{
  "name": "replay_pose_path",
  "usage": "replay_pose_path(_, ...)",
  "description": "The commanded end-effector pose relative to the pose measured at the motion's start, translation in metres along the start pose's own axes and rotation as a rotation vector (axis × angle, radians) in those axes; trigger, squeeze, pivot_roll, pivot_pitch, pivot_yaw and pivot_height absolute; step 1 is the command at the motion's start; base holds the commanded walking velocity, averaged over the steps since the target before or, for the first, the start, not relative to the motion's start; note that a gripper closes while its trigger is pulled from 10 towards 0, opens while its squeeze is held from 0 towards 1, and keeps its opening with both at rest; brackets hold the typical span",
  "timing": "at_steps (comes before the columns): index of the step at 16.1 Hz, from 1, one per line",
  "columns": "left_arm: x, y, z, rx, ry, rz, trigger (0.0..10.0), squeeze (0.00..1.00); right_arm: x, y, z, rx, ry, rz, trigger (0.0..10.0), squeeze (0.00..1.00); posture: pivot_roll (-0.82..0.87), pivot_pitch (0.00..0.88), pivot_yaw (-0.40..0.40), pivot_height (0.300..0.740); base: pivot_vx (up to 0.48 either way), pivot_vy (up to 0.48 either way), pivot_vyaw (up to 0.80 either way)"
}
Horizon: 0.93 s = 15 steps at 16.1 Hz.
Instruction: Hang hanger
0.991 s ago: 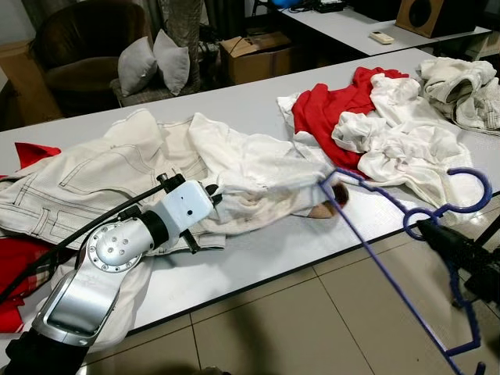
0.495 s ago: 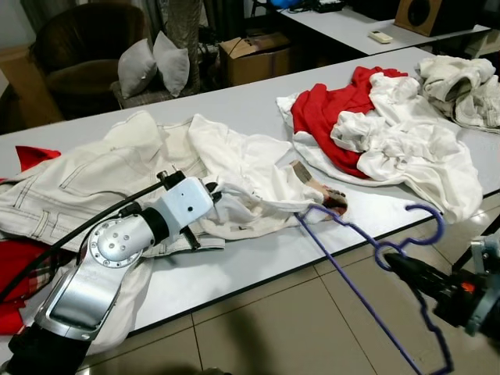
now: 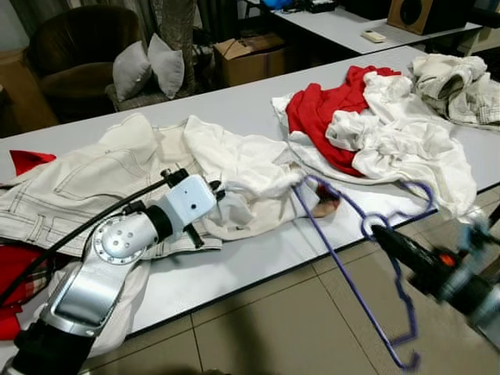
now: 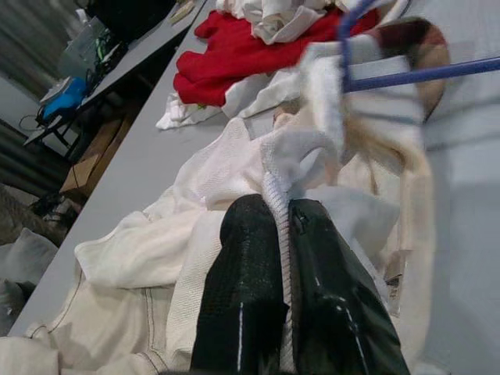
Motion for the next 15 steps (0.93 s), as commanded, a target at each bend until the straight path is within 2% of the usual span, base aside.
replay_pose_path(1, -0.005, 0.002, 0.0, 0.002, 0.007, -0.01, 0.0, 0.0, -0.004, 0.021, -0.009, 0.116, 0.021, 0.016, 10.0, 0.0, -0.17, 0.0, 0.117, 0.74, 0.0, 0.0, 0.0)
replay_pose_path(3, -0.005, 0.001, 0.001, -0.002, 0.011, -0.011, 0.0, 0.0, -0.016, 0.037, -0.01, 0.237, 0.077, 0.004, 10.0, 0.0, -0.17, 0.0, 0.116, 0.74, 0.0, 0.0, 0.0)
replay_pose_path(4, -0.006, 0.001, 0.001, -0.004, 0.012, -0.011, 0.0, 0.0, -0.019, 0.038, -0.008, 0.251, 0.089, -0.005, 10.0, 0.0, -0.17, 0.0, 0.116, 0.74, 0.0, 0.0, 0.0)
replay_pose_path(8, -0.004, 0.0, 0.0, -0.003, 0.014, -0.009, 0.0, 0.0, -0.011, 0.017, -0.001, 0.192, 0.032, -0.012, 10.0, 0.0, -0.17, 0.0, 0.115, 0.74, 0.0, 0.0, 0.0)
replay_pose_path(9, -0.003, 0.001, -0.001, -0.001, 0.014, -0.008, 0.0, 0.0, -0.007, 0.012, 0.0, 0.158, 0.004, -0.017, 10.0, 0.0, -0.17, 0.0, 0.115, 0.74, 0.0, 0.0, 0.0)
replay_pose_path(11, -0.003, 0.001, -0.001, 0.001, 0.017, -0.006, 0.0, 0.0, 0.011, -0.026, 0.003, -0.083, -0.101, 0.027, 10.0, 0.0, -0.17, 0.0, 0.115, 0.74, 0.0, 0.0, 0.0)
replay_pose_path(12, -0.003, 0.001, -0.002, 0.002, 0.019, -0.005, 0.0, 0.0, 0.011, -0.039, 0.008, -0.178, -0.097, 0.071, 10.0, 0.0, -0.18, 0.0, 0.107, 0.74, 0.0, 0.0, 0.0)
replay_pose_path(13, -0.003, 0.001, -0.002, 0.002, 0.02, -0.005, 0.0, 0.0, 0.008, -0.041, 0.01, -0.202, -0.079, 0.087, 10.0, 0.0, -0.18, 0.0, 0.107, 0.74, 0.0, 0.0, 0.0)
replay_pose_path(14, -0.004, 0.001, -0.002, 0.002, 0.023, -0.003, 0.0, 0.0, -0.017, -0.025, 0.024, -0.164, 0.075, 0.119, 10.0, 0.0, -0.18, 0.0, 0.106, 0.74, 0.0, 0.0, 0.0)
replay_pose_path(15, -0.004, 0.0, -0.002, -0.003, 0.022, -0.002, 0.0, 0.0, -0.03, -0.016, 0.036, -0.17, 0.161, 0.134, 10.0, 0.0, -0.19, 0.0, 0.11, 0.74, 0.0, 0.0, 0.0)
Point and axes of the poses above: a point about 5 cm out from each wrist's last joint towards the gripper, its own z axis pointing back from the gripper into the wrist, its own y axis along the axis of the wrist's last joint, x = y × z, the point moved 6 cm from there along -z, pointing out of the wrist towards the gripper, and after that the axes turned 12 degrees about z, right-handed, at the moved point
